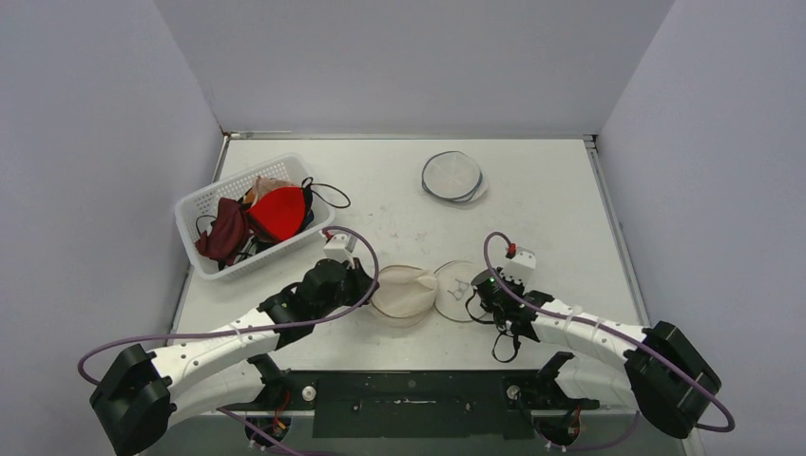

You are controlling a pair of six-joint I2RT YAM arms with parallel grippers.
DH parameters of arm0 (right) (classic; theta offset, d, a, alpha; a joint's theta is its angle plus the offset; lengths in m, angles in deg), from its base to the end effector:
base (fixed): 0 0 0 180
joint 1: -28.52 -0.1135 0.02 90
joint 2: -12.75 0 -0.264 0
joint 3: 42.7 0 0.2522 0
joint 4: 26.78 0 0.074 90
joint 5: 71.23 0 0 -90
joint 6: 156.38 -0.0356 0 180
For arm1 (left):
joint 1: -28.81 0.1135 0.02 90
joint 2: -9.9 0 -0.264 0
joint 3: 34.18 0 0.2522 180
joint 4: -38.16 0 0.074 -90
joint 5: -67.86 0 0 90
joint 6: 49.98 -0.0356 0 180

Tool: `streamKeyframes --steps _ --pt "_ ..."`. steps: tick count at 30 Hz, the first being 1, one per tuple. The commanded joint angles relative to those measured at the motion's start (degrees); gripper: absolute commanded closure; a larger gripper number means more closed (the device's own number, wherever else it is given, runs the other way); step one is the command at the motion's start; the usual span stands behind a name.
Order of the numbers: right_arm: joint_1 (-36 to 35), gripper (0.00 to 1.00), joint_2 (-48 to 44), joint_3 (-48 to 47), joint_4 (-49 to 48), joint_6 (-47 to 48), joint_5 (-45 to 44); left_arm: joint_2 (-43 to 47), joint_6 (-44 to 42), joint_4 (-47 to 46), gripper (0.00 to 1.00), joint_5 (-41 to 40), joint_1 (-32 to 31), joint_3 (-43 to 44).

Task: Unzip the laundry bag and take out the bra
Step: Adjust the laundry bag at the center of the board.

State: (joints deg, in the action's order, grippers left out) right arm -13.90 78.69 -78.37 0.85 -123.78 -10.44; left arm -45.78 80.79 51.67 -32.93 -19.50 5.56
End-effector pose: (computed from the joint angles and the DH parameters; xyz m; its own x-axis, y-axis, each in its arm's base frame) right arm 0.1490 0.1127 0.1384 -0.6717 0.3823 -0.6346 0.3128 0.9228 0.2249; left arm 0.1437 -0.1513 0.2087 -0.6559 -0.2281 -0.7196 0.2599 0.8268 -0.4989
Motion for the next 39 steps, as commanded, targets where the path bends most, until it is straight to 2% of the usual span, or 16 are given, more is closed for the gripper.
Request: streamKeyframes --steps 1,5,10,13,17,21,24,27,31,32,34,37,39 --pt "-0.93 0.95 -7.85 -7.15 8.94 4.97 -0.32 -0.17 -0.74 -2.41 1.0 1.0 -0.13 3.15" --pt "-3.3 0.95 -15.34 -15.49 13.21 14.25 -2.43 0.22 -1.29 -1.7 1.0 0.81 0.1 4.96" --pt "-8.63 0.95 -15.26 -27.59 20.17 23.03 -6.83 -1.36 -2.64 1.72 1.0 -2.27 0.56 9.44" --pt "-12.86 0.95 -16.14 -33.67 20.4 27.89 -7.88 -3.43 -3.2 4.23 1.0 -3.54 1.15 13.81" --pt "-14.19 0.95 -19.34 -39.31 14.57 34.05 1.58 -6.61 -3.54 6.82 1.0 -4.19 1.46 20.14" --pt "-14.19 0.95 -24.26 -42.93 5.86 36.07 14.21 -8.11 -3.03 7.29 1.0 -3.67 1.5 24.81" --pt "-14.19 0.95 -26.28 -45.23 2.08 36.15 18.53 -8.48 -1.69 4.56 1.0 -4.33 1.49 23.63" --pt "-14.19 0.95 -24.63 -44.82 6.66 35.65 13.52 -11.79 0.33 1.55 1.0 -3.58 1.62 20.67" --pt "-14.23 0.95 -17.77 -42.1 20.7 32.3 -4.4 -20.99 0.74 6.89 1.0 0.51 2.09 23.39" --pt "-14.19 0.95 -17.15 -40.76 21.58 31.81 -7.06 -21.3 1.23 8.06 1.0 -0.06 2.05 24.39" --pt "-14.26 0.95 -18.9 -39.1 20.02 32.58 -8.73 -17.64 1.4 4.74 1.0 -1.4 1.9 23.94" --pt "-14.28 0.95 -18.93 -42.51 20.19 33.99 -11.72 -8.8 1.41 -1.2 1.0 -3.65 1.82 23.8" --pt "-14.34 0.95 -17.66 -44.98 21.23 34.72 -14.16 -6.9 0.74 -0.5 1.0 -3.83 1.78 26.51"
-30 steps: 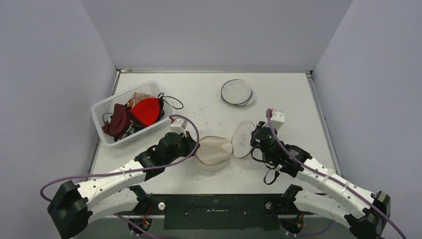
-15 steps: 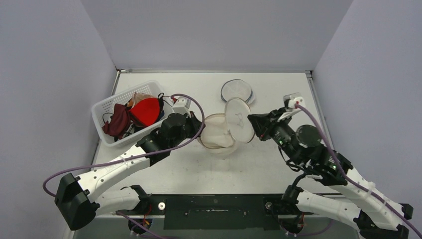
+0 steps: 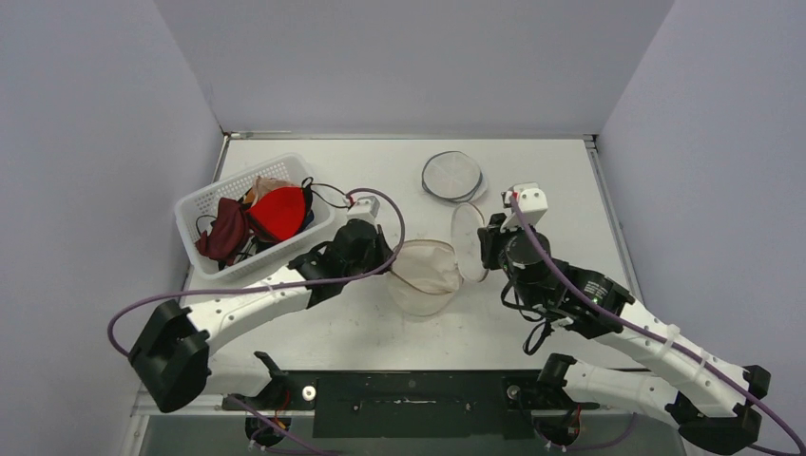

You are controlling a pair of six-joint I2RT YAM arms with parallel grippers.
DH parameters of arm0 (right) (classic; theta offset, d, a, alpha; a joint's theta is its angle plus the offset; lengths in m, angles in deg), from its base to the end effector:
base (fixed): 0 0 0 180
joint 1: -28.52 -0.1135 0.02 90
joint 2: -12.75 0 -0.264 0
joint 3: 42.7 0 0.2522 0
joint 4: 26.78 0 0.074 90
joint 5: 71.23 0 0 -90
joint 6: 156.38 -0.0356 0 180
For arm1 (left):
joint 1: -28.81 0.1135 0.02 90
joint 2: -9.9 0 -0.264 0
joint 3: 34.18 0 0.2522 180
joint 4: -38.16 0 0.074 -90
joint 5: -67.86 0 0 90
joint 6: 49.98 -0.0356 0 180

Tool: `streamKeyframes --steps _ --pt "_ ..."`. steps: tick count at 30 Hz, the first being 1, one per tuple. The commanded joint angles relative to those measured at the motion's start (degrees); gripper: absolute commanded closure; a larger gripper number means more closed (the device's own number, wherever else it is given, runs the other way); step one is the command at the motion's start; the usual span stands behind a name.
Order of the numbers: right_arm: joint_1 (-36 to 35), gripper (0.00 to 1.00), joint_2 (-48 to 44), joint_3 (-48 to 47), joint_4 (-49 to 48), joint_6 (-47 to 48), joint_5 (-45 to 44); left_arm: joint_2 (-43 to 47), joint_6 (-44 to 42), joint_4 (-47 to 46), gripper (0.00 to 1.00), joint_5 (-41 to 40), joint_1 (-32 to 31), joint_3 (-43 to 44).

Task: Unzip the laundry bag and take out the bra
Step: Adjust the laundry bag at the center of the board.

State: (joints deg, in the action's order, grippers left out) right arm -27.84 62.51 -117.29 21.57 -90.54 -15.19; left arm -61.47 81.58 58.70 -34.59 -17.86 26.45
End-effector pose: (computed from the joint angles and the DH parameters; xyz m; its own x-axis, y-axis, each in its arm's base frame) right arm 0.1125 0.1332 0.3796 -0.3682 0.0595 -0.9278 -0.2807 0.9443 0.1719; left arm 0.1952 -0.1958 0.2602 -0.6539 -0.2508 -0.7138 0.2005 0.8522 -0.4832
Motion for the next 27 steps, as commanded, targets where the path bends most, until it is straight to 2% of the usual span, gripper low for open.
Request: streamKeyframes --steps 1,9,16,20,23,27 --pt "-0.42 0.95 -1.16 -6.39 0.36 1.8 -10.25 8.58 -0.57 -6.99 1.0 -1.57 0.04 6.72" --pt "-0.35 0.95 4.56 -0.91 3.43 -2.23 -14.39 -4.01 2.49 -2.51 1.0 9.78 0.78 4.09" --pt "-0.55 0.95 3.23 -12.44 1.88 5.49 -16.6 7.39 -0.54 -5.34 1.0 3.5 0.38 8.55" --pt "-0.51 0.95 3.29 -5.92 1.48 3.8 -15.43 5.28 0.79 -5.99 1.0 3.45 0.09 2.46" --pt "-0.51 0.95 2.75 1.43 0.25 0.59 -13.75 0.47 3.82 -11.03 1.0 6.69 0.24 -2.96" --pt "-0.62 0.95 2.56 5.03 0.28 -1.31 -13.33 -0.75 4.52 -13.68 1.0 7.49 0.79 -3.6"
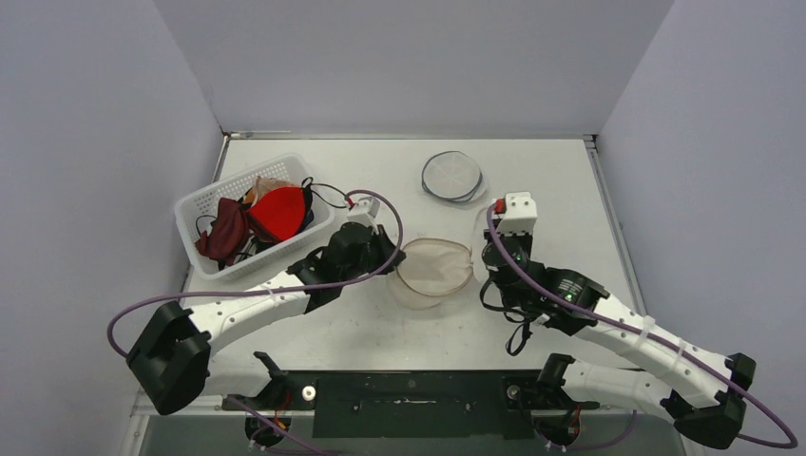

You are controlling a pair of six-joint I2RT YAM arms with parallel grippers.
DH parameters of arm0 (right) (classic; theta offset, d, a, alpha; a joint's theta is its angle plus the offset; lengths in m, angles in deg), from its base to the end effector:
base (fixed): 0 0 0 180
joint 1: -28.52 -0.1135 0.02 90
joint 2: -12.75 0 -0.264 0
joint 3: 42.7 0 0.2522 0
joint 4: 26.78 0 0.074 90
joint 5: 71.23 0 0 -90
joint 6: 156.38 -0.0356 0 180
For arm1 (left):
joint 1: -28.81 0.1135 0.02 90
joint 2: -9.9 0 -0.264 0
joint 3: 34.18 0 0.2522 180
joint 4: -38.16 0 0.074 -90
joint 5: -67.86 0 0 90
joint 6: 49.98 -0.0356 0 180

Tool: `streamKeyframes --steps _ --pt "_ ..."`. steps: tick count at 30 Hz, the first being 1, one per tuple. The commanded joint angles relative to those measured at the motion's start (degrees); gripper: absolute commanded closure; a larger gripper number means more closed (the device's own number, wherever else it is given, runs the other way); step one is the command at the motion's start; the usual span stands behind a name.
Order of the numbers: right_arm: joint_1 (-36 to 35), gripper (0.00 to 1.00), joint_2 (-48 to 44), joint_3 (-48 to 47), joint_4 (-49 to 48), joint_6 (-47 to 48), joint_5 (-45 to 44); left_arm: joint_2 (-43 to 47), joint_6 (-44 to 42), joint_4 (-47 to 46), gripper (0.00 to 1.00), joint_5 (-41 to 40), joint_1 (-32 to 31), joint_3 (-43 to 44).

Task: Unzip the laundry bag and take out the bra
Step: Adjust the laundry bag at the center of the board, then close the laundry bag at the center of the board.

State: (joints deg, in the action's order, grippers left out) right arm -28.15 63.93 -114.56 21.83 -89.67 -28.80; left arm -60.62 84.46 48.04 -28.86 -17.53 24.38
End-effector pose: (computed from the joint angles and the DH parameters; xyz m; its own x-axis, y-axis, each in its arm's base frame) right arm 0.1192 0.1335 0.3623 -0.3176 0.0025 -0.9482 -0.0869 0.9957 0.0318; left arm 0.1965 -0.1998 0.2694 -0.6339 -0.3429 -0.6932 0.2796 0.7341 -0.6188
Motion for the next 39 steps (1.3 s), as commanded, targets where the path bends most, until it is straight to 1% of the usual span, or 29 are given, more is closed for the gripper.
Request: streamKeyframes --steps 1,6,9,11,13,14,17,19,26,29,34,39 --pt "-0.29 0.95 0.98 2.08 -0.04 -2.09 0.32 -1.29 1.11 -3.12 1.0 1.53 0.47 -0.82" --pt "-0.55 0.95 1.0 0.86 0.39 -1.72 0.27 -1.4 -0.28 -1.37 1.0 0.91 0.47 1.57" --pt "-0.85 0.95 1.06 1.59 0.42 -2.38 1.01 -2.01 0.73 -1.83 0.94 1.42 0.48 0.5" --pt "-1.19 0.95 0.75 2.55 -0.07 -2.66 1.94 -2.23 1.56 -1.85 0.85 1.66 0.48 -0.5" --pt "-1.42 0.95 0.36 3.67 -1.1 -2.43 3.09 -2.25 1.98 -1.57 0.72 1.79 0.5 -0.98" --pt "-1.51 0.95 0.37 3.92 -1.52 -2.31 3.7 -2.11 2.09 -1.19 0.68 1.61 0.49 -1.03" --pt "-1.67 0.95 1.07 4.1 -1.97 -2.63 5.28 -1.46 2.07 0.06 0.57 1.36 0.47 -0.67" --pt "-1.76 0.95 1.64 4.07 -2.76 -2.62 6.63 -0.85 2.04 1.08 0.53 1.27 0.47 -0.15" --pt "-2.04 0.95 2.63 5.31 -7.23 -1.71 13.83 0.96 1.69 3.76 0.52 -0.12 0.62 -1.26" --pt "-2.24 0.95 4.43 5.2 -7.7 -1.4 14.99 2.61 1.94 5.92 0.52 -0.47 1.01 -2.92" --pt "-3.63 0.95 7.94 4.36 -9.61 -0.88 15.98 5.73 2.68 5.42 0.52 -1.29 1.93 -6.38" --pt "-4.74 0.95 10.63 3.17 -11.14 -0.94 16.82 4.45 2.33 6.83 0.54 -0.55 2.45 -7.27"
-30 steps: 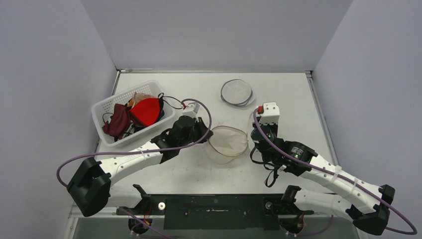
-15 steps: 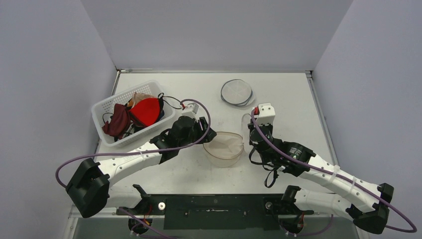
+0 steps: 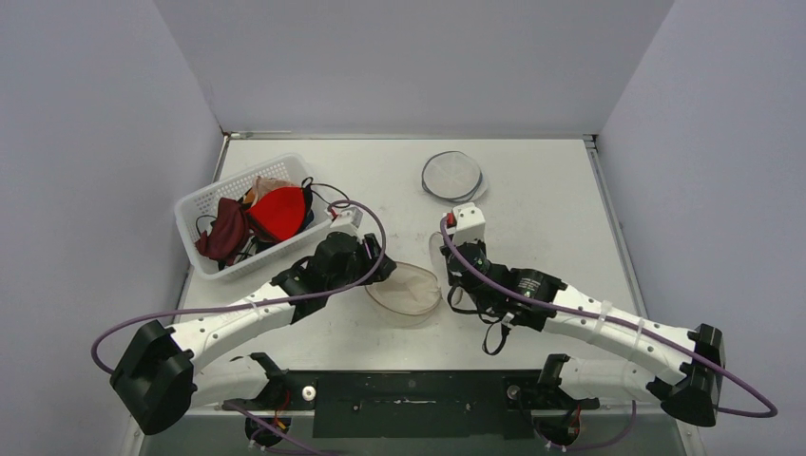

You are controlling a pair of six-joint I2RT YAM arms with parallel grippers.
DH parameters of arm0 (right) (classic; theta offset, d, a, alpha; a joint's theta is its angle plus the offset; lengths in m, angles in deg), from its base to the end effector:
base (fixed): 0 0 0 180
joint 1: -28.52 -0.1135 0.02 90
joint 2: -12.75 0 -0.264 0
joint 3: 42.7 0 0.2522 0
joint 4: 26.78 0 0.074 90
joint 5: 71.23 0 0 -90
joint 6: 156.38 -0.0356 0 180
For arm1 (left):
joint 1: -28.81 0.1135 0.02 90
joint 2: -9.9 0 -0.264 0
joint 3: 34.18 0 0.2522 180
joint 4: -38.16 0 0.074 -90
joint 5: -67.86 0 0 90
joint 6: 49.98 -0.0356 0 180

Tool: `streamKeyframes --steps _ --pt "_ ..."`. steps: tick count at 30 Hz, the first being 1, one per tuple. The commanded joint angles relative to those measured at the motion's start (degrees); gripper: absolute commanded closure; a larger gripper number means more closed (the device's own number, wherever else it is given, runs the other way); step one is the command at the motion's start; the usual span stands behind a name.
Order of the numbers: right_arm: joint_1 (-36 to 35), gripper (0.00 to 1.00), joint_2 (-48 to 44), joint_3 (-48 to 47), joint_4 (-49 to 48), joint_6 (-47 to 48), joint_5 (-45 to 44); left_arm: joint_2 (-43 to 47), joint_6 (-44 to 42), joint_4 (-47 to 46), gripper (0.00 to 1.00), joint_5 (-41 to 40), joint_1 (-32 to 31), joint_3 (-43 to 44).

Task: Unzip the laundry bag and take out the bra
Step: Close the laundry bag at the center of the board.

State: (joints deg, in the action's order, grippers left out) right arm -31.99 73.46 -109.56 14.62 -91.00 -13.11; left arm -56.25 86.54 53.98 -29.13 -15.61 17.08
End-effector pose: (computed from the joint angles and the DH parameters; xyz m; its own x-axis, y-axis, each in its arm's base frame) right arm 0.1280 0.1881 0.3106 -0.4778 -0.1262 -0.8694 -0.3606 0.9306 0.0631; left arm 0.1823 -0.1726 0.2343 -0.7009 -0.3216 -0.6367 0.1619 0.7976 -0.5811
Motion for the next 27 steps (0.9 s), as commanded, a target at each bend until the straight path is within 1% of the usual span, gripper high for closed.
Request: streamKeyframes --steps 1,4,6,7,9,11,14,17,19,21,24,26,27 --pt "-1.04 0.95 1.42 -2.0 -4.25 0.37 1.5 0.27 0.07 1.76 0.54 -0.7 0.48 0.12" --pt "-1.34 0.95 2.03 -2.16 -5.32 0.1 2.77 2.44 -1.07 6.33 0.54 -3.42 0.51 0.78" --pt "-1.6 0.95 2.36 -2.4 -5.57 -0.03 2.89 4.68 -1.4 10.5 0.52 -6.06 0.56 1.65" --pt "-1.7 0.95 2.66 -2.59 -5.53 0.01 2.69 6.04 -1.62 12.44 0.5 -6.89 0.57 2.13" --pt "-1.92 0.95 3.09 -2.75 -5.45 0.16 2.23 8.52 -1.69 15.81 0.43 -8.0 0.57 2.48" --pt "-2.1 0.95 3.12 -2.66 -5.24 0.15 1.92 10.64 -1.47 18.77 0.38 -8.0 0.61 2.11" --pt "-2.37 0.95 2.72 -1.96 -5.76 0.27 1.9 12.49 -0.35 20.94 0.38 -6.98 0.52 0.35" --pt "-2.61 0.95 2.58 -1.51 -6.37 0.36 2.41 13.85 0.55 20.87 0.39 -5.61 0.48 -2.11" --pt "-2.96 0.95 2.47 -1.31 -6.9 0.53 3.29 13.83 1.21 18.59 0.43 -4.0 0.57 -4.28" --pt "-3.48 0.95 2.51 -1.23 -7.35 0.71 3.84 13.17 1.36 15.3 0.5 -2.28 0.57 -5.83" --pt "-4.2 0.95 2.78 -1.19 -7.83 0.76 4.67 11.19 1.65 11.33 0.65 -1.3 0.64 -6.53" --pt "-4.58 0.95 2.81 -1.21 -8.11 0.51 5.49 9.95 1.56 10.04 0.78 -1.39 0.61 -6.47" --pt "-4.73 0.95 2.75 -1.2 -8.31 0.38 5.84 9.49 1.3 9.47 0.83 -1.45 0.59 -6.47"
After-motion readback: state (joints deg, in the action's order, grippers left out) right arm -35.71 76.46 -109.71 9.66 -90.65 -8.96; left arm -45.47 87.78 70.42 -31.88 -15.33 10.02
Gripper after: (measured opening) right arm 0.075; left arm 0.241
